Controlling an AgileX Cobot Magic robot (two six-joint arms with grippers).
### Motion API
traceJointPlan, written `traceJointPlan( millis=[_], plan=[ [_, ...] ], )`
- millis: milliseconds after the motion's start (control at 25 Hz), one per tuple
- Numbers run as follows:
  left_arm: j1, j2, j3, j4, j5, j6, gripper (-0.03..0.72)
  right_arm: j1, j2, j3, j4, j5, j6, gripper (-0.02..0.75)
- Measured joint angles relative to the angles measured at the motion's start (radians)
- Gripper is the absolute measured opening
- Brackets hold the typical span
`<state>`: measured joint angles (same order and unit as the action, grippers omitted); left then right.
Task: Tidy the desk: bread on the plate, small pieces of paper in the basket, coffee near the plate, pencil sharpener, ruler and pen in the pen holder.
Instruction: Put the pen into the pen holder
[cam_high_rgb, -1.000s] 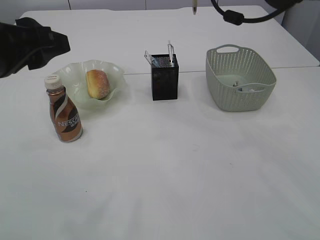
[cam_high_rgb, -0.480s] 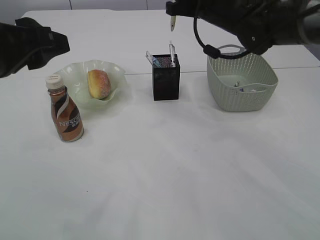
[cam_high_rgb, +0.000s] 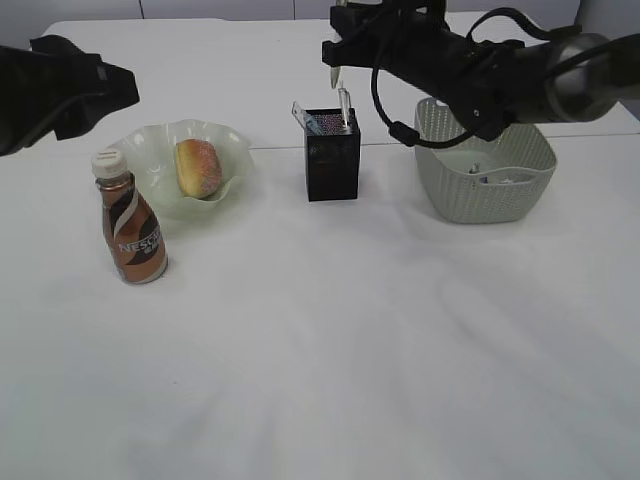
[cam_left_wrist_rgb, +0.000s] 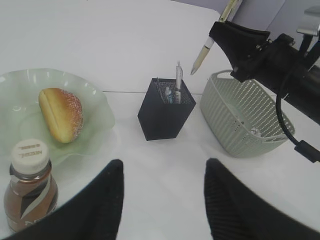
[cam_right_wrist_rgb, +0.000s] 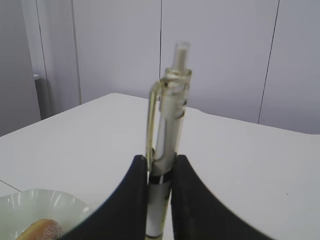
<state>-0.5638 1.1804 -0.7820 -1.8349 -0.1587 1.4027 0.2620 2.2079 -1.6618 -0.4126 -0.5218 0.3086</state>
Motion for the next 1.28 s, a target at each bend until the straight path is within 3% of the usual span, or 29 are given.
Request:
traceJointPlan(
  millis=[960,1160,1280],
  plan=[
    [0.0,0.0,0.0,0.0,-0.002,0.004,0.379,0.0,0.097,-0.055,0.014,0.078,-0.112,0.095],
    [0.0,0.0,0.0,0.0,-0.002,0.011,0.379,0.0,0.105,-0.057,0.015,0.082,-0.112,0.147],
    [0.0,0.0,0.0,0.0,-0.006,0.019,0.379,0.0,0.115,-0.057,0.015,0.087,-0.116,0.222]
  ],
)
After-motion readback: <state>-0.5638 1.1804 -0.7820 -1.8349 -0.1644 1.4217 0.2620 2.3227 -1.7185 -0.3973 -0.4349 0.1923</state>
